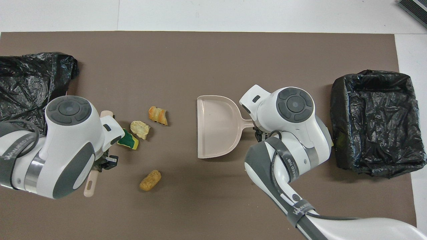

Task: Sweep and dump trash in bin
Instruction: 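Sweep the bread and green sponge into the dustpan with the left gripper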

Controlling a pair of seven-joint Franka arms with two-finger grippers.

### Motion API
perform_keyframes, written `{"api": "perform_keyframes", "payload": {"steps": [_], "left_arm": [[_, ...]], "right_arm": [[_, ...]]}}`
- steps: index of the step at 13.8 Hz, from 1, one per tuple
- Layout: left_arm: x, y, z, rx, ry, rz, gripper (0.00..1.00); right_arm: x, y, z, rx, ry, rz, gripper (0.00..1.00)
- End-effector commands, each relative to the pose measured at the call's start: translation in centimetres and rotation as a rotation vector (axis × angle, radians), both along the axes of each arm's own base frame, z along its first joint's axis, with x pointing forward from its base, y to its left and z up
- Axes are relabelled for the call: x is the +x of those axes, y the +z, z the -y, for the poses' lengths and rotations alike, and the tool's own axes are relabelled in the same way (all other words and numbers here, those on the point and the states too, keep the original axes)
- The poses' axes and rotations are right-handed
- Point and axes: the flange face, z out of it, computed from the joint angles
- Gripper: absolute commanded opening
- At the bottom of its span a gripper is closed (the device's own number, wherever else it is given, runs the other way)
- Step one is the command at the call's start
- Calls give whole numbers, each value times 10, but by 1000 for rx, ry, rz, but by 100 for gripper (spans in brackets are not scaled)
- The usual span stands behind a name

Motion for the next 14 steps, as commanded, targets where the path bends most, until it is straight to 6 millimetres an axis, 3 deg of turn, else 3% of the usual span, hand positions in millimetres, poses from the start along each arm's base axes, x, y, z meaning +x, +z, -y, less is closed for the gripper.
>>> {"api": "perform_keyframes", "payload": {"steps": [1,4,8,10,13,14], "left_arm": [[-22,-21,-3,25,182,75,0],[-20,-40,2,-4,308,142,0],[6,-74,18,-101,326,167,0],[21,-70,28,-157,340,193,0],[10,-67,75,-247,236,172,0],[5,-61,100,-304,219,176,0]], "right_arm": [[-3,-2,-8,3,51,30,0],[-3,-5,-8,3,48,28,0],[-5,-16,-14,11,28,32,0],[-8,-16,-21,13,34,35,0],[-7,-17,-21,14,26,33,0],[-7,-17,-21,15,25,33,0]]}}
